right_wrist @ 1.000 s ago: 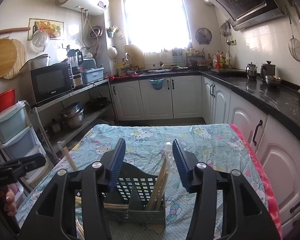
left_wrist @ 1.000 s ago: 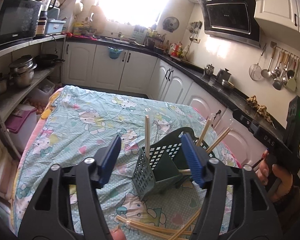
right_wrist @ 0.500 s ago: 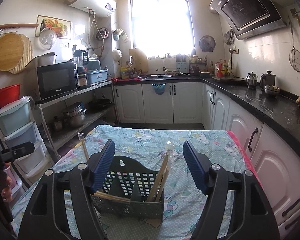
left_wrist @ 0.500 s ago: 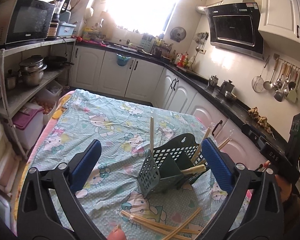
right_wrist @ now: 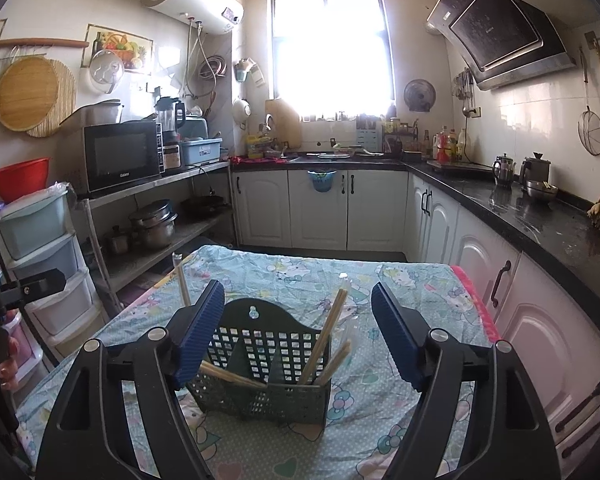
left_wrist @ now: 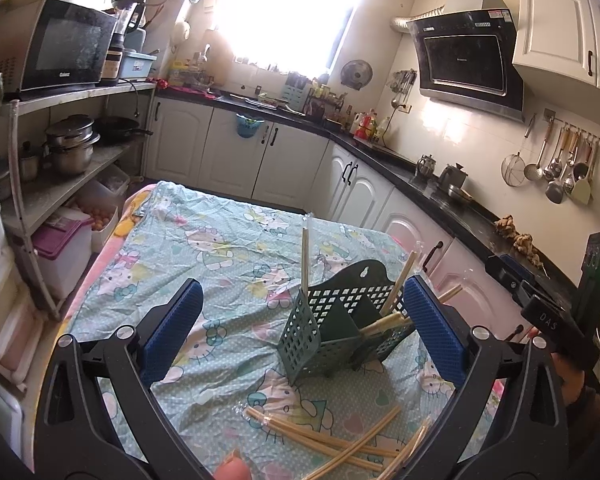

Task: Organize utensils
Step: 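Withdraw both open tools from the caddy back toward the chopstick pile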

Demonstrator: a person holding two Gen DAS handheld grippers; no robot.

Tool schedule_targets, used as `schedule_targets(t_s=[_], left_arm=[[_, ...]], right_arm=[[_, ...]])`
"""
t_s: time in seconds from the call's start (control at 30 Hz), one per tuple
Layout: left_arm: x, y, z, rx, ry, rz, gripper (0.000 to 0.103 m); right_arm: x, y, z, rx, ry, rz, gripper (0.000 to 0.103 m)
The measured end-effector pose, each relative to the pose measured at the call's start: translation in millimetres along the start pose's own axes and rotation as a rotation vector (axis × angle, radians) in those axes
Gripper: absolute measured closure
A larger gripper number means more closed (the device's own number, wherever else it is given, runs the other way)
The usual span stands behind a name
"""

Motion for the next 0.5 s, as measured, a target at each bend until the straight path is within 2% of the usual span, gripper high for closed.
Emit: schedule_targets(t_s=[0.5], left_arm=[[-31.4, 6.3, 4.4, -0.002, 0.058, 0.033, 0.01]], right_arm=[[-30.8, 9.8, 15.9, 0.02, 0.066, 0.028, 0.028]])
Point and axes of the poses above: each gripper's, at about its wrist camera, not at the fingertips, and z roughly against the way its jaws point, y to its left, x to its top, the point moved 1 cm from there along -z, roughly the way its jaws point, and after that the axes turned 12 degrees about -x, right-handed, at the moved point
